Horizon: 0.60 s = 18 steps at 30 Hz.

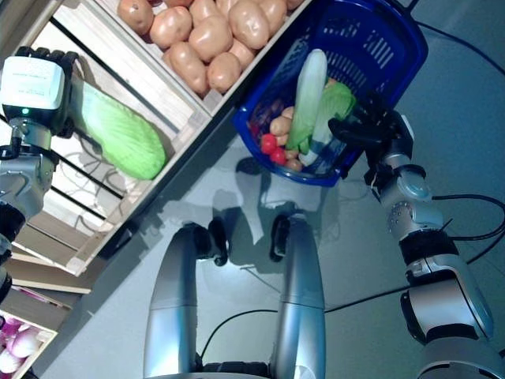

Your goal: Put vegetables into the basket

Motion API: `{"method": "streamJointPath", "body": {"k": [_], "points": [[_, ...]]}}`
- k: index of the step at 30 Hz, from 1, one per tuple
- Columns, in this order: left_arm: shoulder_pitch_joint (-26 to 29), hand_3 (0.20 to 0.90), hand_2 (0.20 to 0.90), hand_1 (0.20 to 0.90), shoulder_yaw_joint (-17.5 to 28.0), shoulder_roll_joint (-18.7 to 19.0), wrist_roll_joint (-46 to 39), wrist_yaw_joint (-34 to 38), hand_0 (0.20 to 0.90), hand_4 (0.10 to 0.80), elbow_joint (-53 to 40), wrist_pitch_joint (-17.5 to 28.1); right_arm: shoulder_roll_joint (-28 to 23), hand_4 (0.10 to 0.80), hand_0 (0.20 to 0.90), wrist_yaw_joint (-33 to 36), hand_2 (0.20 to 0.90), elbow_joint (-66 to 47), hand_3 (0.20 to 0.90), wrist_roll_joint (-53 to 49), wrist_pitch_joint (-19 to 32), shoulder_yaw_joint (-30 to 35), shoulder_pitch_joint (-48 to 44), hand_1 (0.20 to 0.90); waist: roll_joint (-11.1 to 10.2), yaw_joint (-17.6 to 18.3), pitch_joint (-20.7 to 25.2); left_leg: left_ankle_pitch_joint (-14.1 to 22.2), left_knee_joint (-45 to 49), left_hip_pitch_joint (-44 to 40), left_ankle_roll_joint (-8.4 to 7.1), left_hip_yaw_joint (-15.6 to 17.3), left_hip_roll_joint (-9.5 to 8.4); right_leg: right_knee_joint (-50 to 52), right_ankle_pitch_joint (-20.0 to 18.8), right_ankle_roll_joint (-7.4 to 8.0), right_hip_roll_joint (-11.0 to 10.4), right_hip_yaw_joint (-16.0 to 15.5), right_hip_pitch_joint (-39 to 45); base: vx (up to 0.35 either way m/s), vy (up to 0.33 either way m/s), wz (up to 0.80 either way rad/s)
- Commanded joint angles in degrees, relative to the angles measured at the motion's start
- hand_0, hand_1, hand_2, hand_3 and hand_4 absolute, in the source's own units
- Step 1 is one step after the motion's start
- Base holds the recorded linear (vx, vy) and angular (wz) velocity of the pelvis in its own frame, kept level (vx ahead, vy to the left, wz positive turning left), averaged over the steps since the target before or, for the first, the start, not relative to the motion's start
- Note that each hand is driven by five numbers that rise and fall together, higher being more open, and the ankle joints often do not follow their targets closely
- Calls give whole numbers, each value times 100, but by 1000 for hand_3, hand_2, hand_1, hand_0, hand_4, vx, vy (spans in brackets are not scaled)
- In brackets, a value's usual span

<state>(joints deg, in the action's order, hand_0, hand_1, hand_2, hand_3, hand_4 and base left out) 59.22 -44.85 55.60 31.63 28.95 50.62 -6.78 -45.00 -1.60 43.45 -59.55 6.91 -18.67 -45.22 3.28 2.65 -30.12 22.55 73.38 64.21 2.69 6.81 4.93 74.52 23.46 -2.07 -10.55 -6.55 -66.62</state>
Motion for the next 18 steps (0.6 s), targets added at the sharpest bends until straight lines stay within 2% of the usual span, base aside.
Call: {"method": "streamJointPath", "body": {"k": [1, 3, 5, 6, 7, 12, 18], "points": [[328, 900, 900, 900, -10, 545, -203, -697, 900, 800, 512, -389, -524, 800, 900, -172, 900, -529, 900, -356, 639, 413, -288, 900, -112, 33, 33, 355, -364, -456, -75, 182, -80, -275, 77, -60, 44, 3, 500, 0, 0, 0], [424, 900, 900, 900, -79, 541, -185, -910, 900, 800, 500, -160, -531, 800, 900, -150, 900, -526, 900, -367, 616, 395, -341, 900, -113, 39, 33, 371, -297, -389, -59, 182, -62, -215, 91, -59, 36, 4, 434, 0, 0, 0], [460, 900, 900, 900, -113, 533, -257, -1018, 900, 800, 435, -144, -525, 800, 900, -102, 900, -555, 900, -371, 610, 387, -350, 900, -108, 33, 33, 364, -299, -370, -61, 172, -65, -226, 77, -49, 40, 3, 421, 0, 0, 0], [475, 749, 749, 749, -121, 531, -265, -1017, 749, 700, 437, -131, -524, 800, 900, -93, 900, -557, 900, -372, 606, 383, -361, 900, -109, 35, 33, 364, -303, -371, -60, 172, -64, -229, 77, -49, 41, 3, 421, 0, 0, 0], [520, 300, 300, 300, -146, 531, -303, -1048, 300, 400, 444, -93, -523, 800, 900, -88, 900, -543, 900, -363, 600, 383, -390, 900, -110, 34, 33, 365, -312, -374, -55, 174, -59, -234, 77, -45, 45, 3, 420, 0, 0, 0], [690, 300, 300, 300, -206, 621, -449, -1010, 300, 400, 449, 228, -563, 800, 900, -80, 900, -417, 900, -428, 688, 399, -461, 900, -95, 33, 33, 354, -379, -462, -62, 195, -48, -287, 68, -28, 68, 9, 495, 0, 0, 0], [566, 300, 300, 300, -151, 705, -414, -954, 300, 400, 451, 337, -591, 800, 900, -65, 900, -380, 900, -424, 780, 482, -430, 900, -89, 29, 33, 321, -544, -640, -90, 214, -56, -429, 37, -17, 93, 9, 667, -4, 0, -1]]}}
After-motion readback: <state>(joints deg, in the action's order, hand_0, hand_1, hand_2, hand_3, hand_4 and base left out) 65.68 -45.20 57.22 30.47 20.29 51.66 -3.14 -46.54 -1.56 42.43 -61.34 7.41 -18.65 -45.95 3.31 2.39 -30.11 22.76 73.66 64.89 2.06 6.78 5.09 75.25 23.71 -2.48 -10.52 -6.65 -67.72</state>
